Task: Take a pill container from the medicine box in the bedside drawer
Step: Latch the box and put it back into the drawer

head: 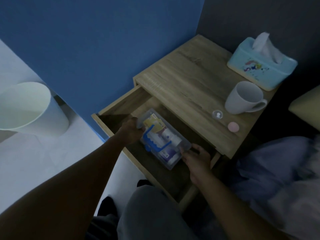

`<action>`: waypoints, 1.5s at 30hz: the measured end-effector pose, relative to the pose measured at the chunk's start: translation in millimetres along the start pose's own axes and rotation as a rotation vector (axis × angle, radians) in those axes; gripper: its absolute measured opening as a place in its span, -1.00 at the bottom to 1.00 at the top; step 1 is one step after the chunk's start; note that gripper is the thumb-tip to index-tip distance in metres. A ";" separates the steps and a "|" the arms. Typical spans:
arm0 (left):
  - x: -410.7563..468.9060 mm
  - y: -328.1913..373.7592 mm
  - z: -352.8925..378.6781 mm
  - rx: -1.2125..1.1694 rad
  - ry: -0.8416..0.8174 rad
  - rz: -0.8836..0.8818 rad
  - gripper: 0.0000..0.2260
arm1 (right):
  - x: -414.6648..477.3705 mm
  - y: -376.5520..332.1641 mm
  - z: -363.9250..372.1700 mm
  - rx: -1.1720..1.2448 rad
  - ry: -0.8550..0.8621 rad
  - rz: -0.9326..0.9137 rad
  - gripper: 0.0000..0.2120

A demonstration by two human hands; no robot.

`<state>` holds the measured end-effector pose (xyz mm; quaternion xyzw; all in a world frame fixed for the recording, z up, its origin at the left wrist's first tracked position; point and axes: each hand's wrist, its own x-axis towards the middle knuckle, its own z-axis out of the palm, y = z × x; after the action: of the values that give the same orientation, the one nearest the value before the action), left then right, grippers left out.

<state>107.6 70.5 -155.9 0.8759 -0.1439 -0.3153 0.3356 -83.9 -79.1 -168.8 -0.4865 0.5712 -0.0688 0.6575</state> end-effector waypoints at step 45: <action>-25.1 -3.1 56.3 -0.295 0.108 -0.030 -0.29 | 40.1 -38.7 -89.5 -1.090 -0.082 -1.086 -0.56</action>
<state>52.1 56.4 -179.1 0.8347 -0.0649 -0.2906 0.4633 -125.5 -175.3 -157.2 -0.9559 0.1807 -0.0730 0.2195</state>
